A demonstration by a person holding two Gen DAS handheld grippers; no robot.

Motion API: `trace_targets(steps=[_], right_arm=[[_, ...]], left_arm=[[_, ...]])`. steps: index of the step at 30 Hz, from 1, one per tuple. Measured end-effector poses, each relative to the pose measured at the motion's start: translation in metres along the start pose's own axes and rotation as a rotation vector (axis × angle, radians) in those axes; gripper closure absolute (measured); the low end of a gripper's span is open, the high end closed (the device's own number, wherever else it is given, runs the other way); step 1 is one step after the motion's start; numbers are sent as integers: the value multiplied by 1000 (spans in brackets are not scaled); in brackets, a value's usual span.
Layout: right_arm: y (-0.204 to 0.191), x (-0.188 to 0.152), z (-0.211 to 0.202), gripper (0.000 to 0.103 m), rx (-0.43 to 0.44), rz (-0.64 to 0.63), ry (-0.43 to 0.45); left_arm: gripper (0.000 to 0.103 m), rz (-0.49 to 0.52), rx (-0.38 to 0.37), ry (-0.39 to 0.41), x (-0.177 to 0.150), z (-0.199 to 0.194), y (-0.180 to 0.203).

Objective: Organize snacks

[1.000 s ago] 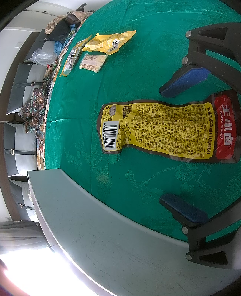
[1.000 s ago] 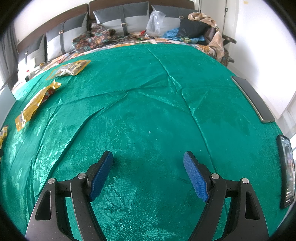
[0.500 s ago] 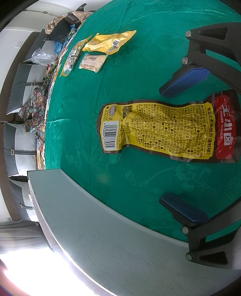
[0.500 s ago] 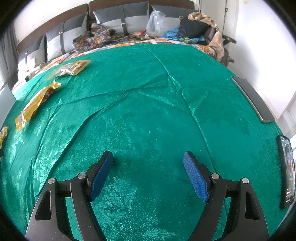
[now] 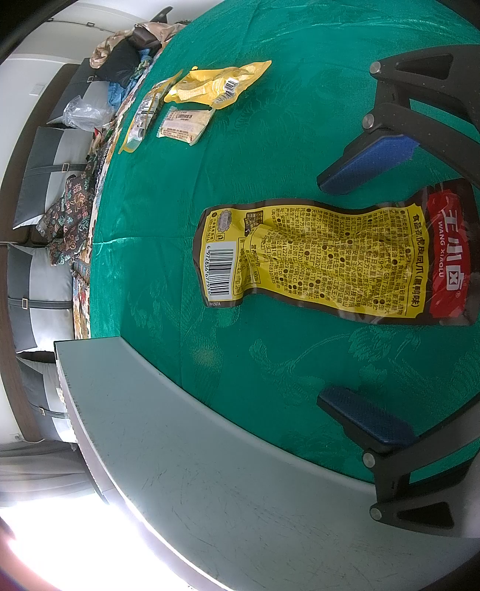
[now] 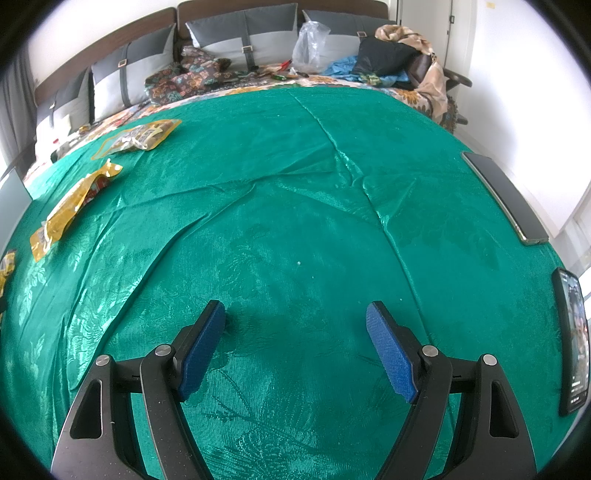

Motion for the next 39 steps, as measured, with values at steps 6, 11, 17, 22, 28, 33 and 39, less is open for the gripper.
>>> trace_targets(steps=[6, 11, 17, 22, 28, 33, 39], right_arm=[[0, 0, 0, 21, 0, 0, 0], [0, 0, 0, 21, 1, 0, 0], [0, 0, 0, 21, 1, 0, 0], [0, 0, 0, 21, 2, 0, 0], [0, 0, 0, 21, 2, -1, 0], [-1, 0, 0, 21, 48, -18, 1], [-1, 0, 0, 21, 49, -17, 1]], left_arm=[[0, 0, 0, 0, 0, 0, 0], [0, 0, 0, 0, 0, 0, -1], [0, 0, 0, 0, -1, 0, -1], [0, -1, 0, 0, -1, 0, 0], [0, -1, 0, 0, -1, 0, -1], [0, -1, 0, 0, -1, 0, -1], [0, -1, 0, 0, -1, 0, -1]])
Point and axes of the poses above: each gripper's, at about its wrist camera, not at the fingertips, and z roughly the way its jaws point, y to its right, x to its top, the point moved 2 cm from there along z, roughly the way its jaws point, and after that the axes turned 4 degrees about -z, right-handed, at the moved point
